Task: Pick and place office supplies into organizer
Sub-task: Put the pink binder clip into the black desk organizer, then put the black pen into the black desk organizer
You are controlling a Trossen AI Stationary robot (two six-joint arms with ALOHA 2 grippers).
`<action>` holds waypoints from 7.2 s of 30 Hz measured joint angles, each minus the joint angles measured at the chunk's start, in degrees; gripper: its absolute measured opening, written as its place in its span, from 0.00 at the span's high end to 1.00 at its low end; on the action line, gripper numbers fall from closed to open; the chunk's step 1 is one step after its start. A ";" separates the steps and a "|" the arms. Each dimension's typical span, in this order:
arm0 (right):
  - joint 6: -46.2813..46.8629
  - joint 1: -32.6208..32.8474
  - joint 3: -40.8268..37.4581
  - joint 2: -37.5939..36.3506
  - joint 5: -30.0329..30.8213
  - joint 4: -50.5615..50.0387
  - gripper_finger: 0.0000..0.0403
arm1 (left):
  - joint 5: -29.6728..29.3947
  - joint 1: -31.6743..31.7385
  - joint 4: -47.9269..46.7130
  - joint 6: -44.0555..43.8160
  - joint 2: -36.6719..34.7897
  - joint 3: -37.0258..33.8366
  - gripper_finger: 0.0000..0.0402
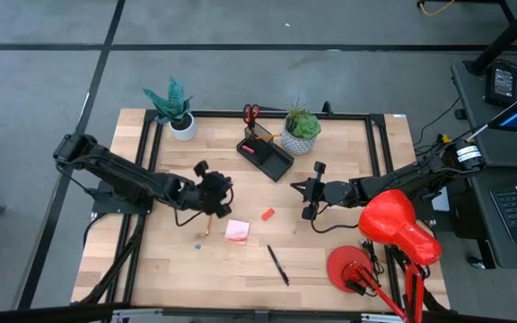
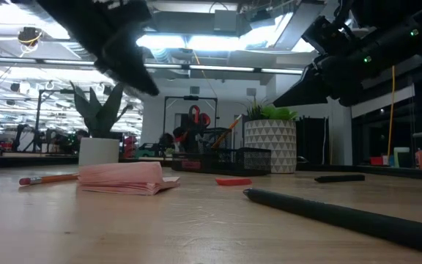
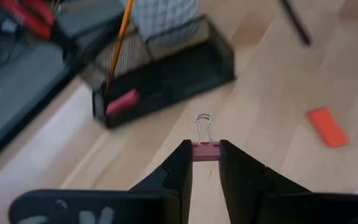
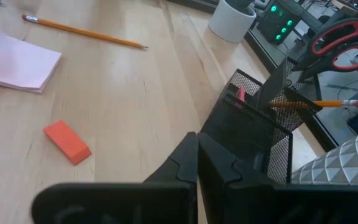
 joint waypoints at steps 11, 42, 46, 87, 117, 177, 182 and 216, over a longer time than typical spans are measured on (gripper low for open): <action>-0.23 -0.02 0.00 0.00 -0.92 0.06 0.98 | 7.08 5.27 19.15 15.54 0.01 -3.94 0.84; 1.63 -4.45 0.00 0.00 -0.97 0.98 0.98 | 34.40 31.89 36.83 25.98 1.97 -10.11 0.84; 1.73 -4.68 0.00 0.00 -0.94 0.96 0.98 | 38.74 34.26 42.03 25.88 6.39 -10.13 0.84; 4.52 -4.66 0.00 0.00 -0.92 0.83 0.98 | 40.41 41.59 46.14 23.31 21.86 -7.42 0.84; 4.74 -4.66 0.00 0.00 -0.92 0.87 0.98 | 47.36 41.17 45.47 23.10 15.95 -7.42 0.75; 7.54 -4.62 0.00 -0.02 -0.85 -0.92 0.98 | 31.71 12.96 25.83 28.78 -21.50 -21.54 0.99; 7.59 -3.54 1.95 -0.24 -0.87 -1.97 0.98 | 31.72 12.96 25.81 30.83 -21.50 -21.54 1.00; 22.14 -2.60 25.70 -0.48 -14.01 -67.72 0.85 | 40.59 20.37 39.78 31.77 -29.75 -31.64 0.99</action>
